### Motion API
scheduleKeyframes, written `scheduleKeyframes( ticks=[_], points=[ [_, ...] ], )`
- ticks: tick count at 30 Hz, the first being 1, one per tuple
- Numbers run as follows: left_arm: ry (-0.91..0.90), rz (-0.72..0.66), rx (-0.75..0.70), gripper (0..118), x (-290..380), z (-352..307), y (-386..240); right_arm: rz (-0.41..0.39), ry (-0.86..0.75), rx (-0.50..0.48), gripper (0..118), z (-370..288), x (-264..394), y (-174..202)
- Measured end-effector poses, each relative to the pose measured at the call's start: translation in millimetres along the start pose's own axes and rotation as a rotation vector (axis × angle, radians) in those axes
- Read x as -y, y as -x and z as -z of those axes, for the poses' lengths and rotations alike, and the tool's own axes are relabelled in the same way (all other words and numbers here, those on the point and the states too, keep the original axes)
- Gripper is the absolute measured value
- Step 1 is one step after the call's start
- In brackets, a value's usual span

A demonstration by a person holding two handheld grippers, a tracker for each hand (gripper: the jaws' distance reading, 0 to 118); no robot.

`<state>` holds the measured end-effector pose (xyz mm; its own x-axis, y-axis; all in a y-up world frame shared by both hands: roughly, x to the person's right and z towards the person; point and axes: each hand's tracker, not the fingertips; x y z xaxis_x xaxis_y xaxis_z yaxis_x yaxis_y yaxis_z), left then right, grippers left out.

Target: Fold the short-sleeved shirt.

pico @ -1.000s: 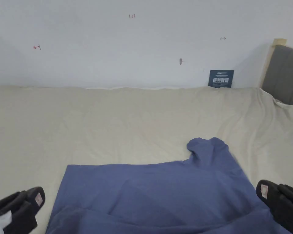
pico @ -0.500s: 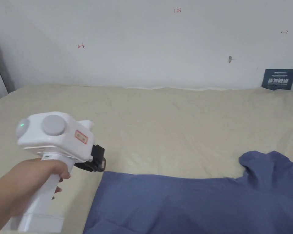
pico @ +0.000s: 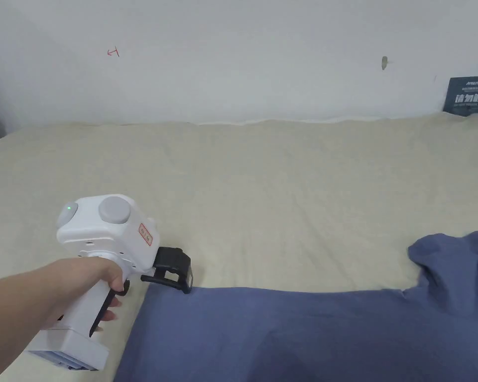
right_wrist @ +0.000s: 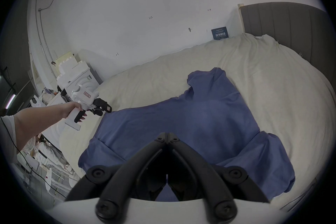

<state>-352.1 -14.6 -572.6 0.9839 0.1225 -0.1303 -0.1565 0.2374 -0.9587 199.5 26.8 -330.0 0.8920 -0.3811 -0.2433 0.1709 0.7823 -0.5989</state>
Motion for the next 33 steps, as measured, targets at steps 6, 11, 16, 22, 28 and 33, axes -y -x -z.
scheduleKeyframes(
  ticks=[6, 11, 16, 22, 28, 33],
  points=[
    [0.044, 0.176, -0.148, 72, -3.9, 5.1, -23.6, 0.009, 0.045, -0.005, 0, 7.9, 4.9, -2.1],
    [-0.014, 0.126, -0.059, 4, 5.8, -10.8, -32.6, 0.013, 0.048, -0.004, 0, 6.3, 2.3, -4.4],
    [-0.034, 0.193, -0.082, 4, 8.2, -12.2, -33.6, 0.089, -0.067, -0.004, 0, 9.9, -47.1, -29.0],
    [-0.071, 0.205, -0.057, 4, 19.1, -34.2, -40.4, 0.078, 0.196, 0.206, 0, 111.9, -174.4, -91.7],
    [-0.071, 0.179, -0.018, 4, 29.5, -41.9, -43.0, 0.011, 0.509, 0.311, 67, 221.4, -215.1, -102.8],
    [-0.026, 0.178, -0.005, 4, 18.6, -27.9, -18.5, -0.042, 0.594, 0.49, 100, 264.6, -200.4, -105.2]
  ],
)
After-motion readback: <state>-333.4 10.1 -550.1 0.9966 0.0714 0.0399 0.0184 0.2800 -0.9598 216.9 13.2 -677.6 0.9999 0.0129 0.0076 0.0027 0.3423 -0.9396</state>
